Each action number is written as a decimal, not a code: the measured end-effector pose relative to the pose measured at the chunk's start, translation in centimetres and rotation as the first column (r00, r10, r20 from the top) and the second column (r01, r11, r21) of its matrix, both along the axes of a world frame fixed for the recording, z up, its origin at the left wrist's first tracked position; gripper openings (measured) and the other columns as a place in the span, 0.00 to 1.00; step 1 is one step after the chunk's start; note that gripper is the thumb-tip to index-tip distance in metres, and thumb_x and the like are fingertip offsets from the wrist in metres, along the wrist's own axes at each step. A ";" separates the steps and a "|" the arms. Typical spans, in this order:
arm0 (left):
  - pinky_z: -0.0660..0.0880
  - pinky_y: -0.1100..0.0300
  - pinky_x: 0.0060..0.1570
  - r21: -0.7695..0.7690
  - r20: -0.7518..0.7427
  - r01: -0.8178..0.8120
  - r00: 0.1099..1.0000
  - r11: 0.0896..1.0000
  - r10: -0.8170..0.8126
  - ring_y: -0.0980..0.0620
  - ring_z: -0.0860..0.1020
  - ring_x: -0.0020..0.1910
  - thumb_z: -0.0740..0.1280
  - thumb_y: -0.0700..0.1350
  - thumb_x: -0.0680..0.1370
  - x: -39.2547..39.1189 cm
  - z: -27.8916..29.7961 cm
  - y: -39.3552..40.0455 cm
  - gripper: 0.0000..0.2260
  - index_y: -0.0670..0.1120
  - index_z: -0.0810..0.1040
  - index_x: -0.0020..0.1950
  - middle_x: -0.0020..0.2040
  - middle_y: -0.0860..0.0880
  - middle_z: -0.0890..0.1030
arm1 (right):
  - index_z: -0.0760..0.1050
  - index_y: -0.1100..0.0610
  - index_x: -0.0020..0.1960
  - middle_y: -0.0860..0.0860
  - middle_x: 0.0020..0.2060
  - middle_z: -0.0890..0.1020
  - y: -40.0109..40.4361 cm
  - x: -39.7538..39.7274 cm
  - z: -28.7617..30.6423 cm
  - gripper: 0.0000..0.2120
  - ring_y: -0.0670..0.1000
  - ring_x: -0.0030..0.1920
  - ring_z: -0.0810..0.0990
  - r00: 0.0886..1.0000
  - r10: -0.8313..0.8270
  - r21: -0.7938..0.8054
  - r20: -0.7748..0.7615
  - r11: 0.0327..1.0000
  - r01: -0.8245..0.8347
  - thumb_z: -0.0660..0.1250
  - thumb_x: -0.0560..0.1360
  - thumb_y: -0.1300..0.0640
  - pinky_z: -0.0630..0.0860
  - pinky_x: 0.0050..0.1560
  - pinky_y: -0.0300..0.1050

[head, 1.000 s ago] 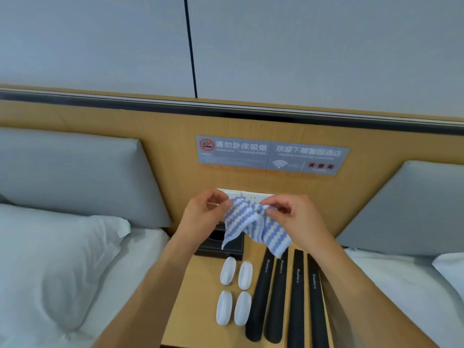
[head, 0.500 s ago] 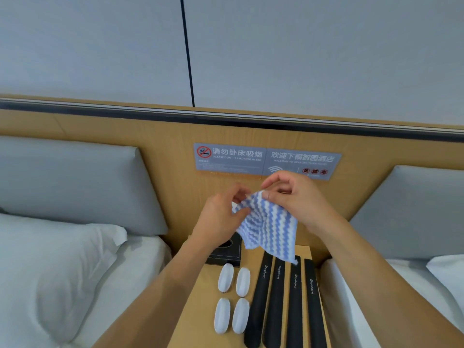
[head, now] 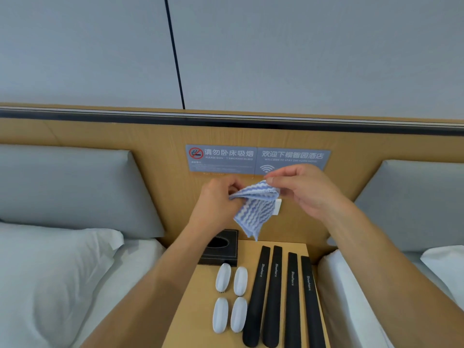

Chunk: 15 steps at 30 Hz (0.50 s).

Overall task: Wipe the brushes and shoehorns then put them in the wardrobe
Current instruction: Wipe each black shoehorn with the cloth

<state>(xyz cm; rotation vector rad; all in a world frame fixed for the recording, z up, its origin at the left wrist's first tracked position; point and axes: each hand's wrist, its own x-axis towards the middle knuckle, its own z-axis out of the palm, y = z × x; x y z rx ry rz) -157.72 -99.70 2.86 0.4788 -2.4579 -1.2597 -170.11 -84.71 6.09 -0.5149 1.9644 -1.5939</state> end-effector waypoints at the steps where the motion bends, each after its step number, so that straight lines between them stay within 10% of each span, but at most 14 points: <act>1: 0.72 0.67 0.35 0.001 0.014 0.022 1.000 1.000 -0.023 0.56 0.81 0.38 0.70 0.38 0.74 -0.1 0.4 -0.5 0.06 0.50 0.81 0.44 0.38 0.53 0.84 | 0.83 0.63 0.49 0.56 0.49 0.87 0.3 -0.1 0.1 0.05 0.55 0.52 0.85 1.000 0.014 0.002 -0.002 1.000 -0.014 0.74 0.73 0.65 0.81 0.55 0.46; 9: 0.68 0.62 0.34 0.071 0.010 0.097 0.995 0.993 -0.098 0.55 0.73 0.32 0.72 0.47 0.76 0.1 2.8 -2.8 0.05 0.47 0.78 0.44 0.34 0.50 0.78 | 0.79 0.54 0.58 0.49 0.51 0.84 0.8 0.7 -0.1 0.20 0.49 0.52 0.84 0.890 0.292 0.201 -0.351 0.952 -0.233 0.78 0.68 0.65 0.81 0.55 0.49; 15: 0.78 0.44 0.46 -0.029 0.010 0.124 0.992 0.992 -0.124 0.40 0.82 0.43 0.66 0.53 0.80 1.6 4.5 -4.1 0.12 0.45 0.83 0.47 0.42 0.42 0.84 | 0.82 0.59 0.46 0.56 0.40 0.84 0.4 0.8 0.0 0.11 0.56 0.42 0.82 0.843 0.096 0.018 -0.529 0.995 -0.102 0.72 0.75 0.50 0.77 0.43 0.52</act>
